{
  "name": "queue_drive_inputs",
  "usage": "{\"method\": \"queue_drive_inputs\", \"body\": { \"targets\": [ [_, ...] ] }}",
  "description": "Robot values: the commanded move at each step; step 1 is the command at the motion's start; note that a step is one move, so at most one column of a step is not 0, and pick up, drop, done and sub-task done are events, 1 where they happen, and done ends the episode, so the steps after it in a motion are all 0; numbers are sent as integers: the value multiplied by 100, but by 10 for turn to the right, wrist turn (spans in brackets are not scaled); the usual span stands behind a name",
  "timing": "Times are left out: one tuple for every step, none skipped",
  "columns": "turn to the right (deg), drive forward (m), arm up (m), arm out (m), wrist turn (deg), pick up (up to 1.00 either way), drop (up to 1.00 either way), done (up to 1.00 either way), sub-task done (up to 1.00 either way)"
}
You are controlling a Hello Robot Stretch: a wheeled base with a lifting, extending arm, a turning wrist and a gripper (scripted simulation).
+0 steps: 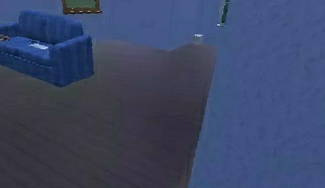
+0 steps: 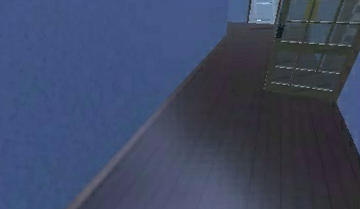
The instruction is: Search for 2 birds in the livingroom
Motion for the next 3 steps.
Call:
{"method": "queue_drive_inputs", "body": {
  "targets": [
    [30,0,0,0,0,0,0,0,0],
    [0,45,0,0,0,0,0,0,0],
    [-450,0,0,0,0,0,0,0,0]
  ]
}}
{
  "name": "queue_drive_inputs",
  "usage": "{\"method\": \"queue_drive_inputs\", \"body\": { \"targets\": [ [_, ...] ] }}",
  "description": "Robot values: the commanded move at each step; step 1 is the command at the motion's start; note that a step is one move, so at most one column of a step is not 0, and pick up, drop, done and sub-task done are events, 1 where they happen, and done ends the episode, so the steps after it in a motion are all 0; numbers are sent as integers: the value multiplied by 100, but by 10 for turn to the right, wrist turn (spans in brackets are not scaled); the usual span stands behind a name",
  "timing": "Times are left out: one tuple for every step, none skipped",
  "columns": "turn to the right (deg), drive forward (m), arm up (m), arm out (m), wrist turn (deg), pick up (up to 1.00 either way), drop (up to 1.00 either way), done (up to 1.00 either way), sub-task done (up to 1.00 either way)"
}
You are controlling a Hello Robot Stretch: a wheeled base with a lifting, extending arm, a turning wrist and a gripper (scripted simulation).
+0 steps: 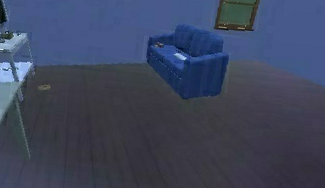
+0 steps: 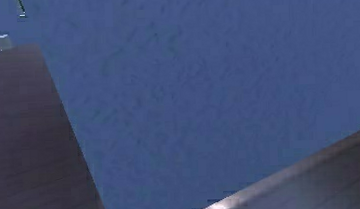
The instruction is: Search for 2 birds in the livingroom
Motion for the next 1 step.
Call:
{"method": "queue_drive_inputs", "body": {
  "targets": [
    [-120,0,0,0,0,0,0,0,0]
  ]
}}
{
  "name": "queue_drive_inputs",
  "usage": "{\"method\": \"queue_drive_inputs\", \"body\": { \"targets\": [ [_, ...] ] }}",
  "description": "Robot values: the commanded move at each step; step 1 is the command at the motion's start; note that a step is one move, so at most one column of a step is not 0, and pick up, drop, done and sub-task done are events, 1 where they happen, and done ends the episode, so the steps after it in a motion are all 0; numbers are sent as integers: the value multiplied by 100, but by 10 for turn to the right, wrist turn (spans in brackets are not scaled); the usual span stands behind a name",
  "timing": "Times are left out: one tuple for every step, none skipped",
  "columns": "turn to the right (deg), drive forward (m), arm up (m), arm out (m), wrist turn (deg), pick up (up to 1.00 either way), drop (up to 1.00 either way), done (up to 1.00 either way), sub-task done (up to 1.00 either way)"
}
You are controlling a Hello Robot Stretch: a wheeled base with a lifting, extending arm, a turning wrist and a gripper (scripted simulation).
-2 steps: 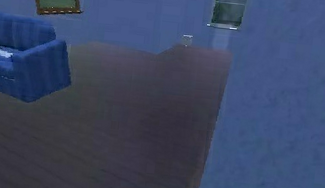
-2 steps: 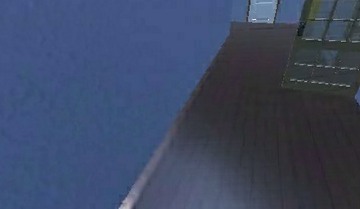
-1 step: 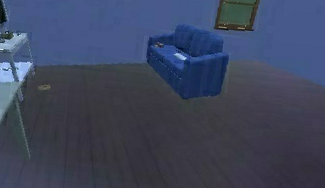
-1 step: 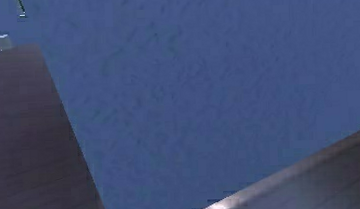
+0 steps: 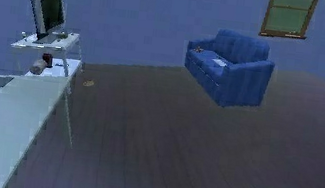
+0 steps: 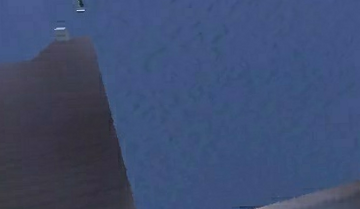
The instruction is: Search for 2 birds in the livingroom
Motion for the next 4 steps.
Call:
{"method": "queue_drive_inputs", "body": {
  "targets": [
    [0,10,0,0,0,0,0,0,0],
    [-120,0,0,0,0,0,0,0,0],
    [0,100,0,0,0,0,0,0,0],
    [0,90,0,0,0,0,0,0,0]
  ]
}}
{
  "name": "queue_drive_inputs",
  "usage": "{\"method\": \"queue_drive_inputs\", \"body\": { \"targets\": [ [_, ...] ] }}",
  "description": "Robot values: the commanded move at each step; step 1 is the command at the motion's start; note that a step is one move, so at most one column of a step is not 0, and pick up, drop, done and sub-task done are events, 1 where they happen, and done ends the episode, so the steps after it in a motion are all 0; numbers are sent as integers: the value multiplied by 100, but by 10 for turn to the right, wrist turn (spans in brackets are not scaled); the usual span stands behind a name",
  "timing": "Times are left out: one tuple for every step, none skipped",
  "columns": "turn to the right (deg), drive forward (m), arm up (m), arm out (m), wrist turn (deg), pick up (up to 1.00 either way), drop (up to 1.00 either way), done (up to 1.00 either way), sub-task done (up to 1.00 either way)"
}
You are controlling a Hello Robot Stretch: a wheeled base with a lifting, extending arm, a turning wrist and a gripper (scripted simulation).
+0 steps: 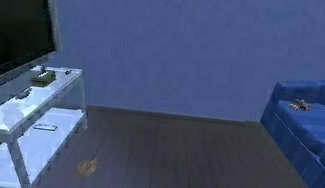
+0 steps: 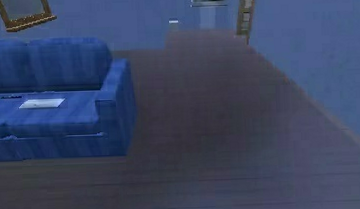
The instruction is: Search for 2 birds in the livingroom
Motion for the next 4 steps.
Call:
{"method": "queue_drive_inputs", "body": {
  "targets": [
    [-180,0,0,0,0,0,0,0,0],
    [0,85,0,0,0,0,0,0,0],
    [-450,0,0,0,0,0,0,0,0],
    [0,5,0,0,0,0,0,0,0]
  ]
}}
